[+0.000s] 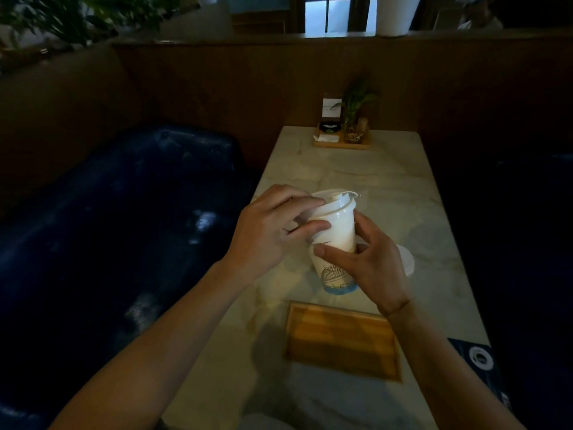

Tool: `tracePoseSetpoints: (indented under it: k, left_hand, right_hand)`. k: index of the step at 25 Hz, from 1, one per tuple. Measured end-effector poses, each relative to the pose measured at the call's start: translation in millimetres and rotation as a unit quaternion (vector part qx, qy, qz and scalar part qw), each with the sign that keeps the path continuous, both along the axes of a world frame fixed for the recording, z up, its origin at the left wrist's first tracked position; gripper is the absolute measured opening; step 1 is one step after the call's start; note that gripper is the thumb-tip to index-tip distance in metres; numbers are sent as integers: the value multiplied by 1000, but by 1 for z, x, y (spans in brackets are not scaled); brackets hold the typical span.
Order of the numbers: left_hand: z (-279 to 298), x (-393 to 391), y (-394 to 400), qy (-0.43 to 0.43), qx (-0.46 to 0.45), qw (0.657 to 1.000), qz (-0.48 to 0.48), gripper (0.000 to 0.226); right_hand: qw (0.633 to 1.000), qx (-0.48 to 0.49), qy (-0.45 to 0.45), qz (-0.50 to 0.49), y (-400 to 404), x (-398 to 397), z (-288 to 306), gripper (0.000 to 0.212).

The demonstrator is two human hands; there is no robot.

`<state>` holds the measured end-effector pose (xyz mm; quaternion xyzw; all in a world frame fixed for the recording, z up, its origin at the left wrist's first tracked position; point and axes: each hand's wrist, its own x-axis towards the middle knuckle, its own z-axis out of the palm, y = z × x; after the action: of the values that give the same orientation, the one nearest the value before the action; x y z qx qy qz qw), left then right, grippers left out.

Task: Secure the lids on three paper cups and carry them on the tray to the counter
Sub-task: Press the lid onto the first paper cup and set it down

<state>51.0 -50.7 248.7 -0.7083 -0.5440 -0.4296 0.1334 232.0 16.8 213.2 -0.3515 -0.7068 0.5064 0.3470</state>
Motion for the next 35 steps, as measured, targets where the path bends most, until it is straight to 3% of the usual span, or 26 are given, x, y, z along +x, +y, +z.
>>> tracePoseSetpoints:
  k: [4,10,14,17,20,24,31,35]
  left_hand:
    - [3,-2,-2,-16,-13,999,-38,30]
    - [-1,-6,-7,-43,-28,996,-73,30]
    - [-4,-10,-6,13,9,999,-29,28]
    - [-6,-7,-4,59,29,998,12,30]
    - [-7,3,0,55,37,997,33,29]
    - [-4,6,-1,52,17,998,26,31]
    - [2,-1,-8,3,-56,998,-39,33]
    - [1,-5,-12,-45,-70,993,-86,32]
  right_hand:
    - [990,-111,76,51,2,7,-2,57]
    - [970,-175,96,141,10,17,-6,66]
    - [983,-131,80,98,11,9,-9,72]
    - [997,-54,31,45,5,0,-10,90]
    - [999,40,-22,-14,-6,-12,-13,86]
    - [998,33,-25,-42,-6,-11,-14,86]
    - [992,-92,51,73,3,5,-9,65]
    - [974,-149,64,158,12,17,-11,66]
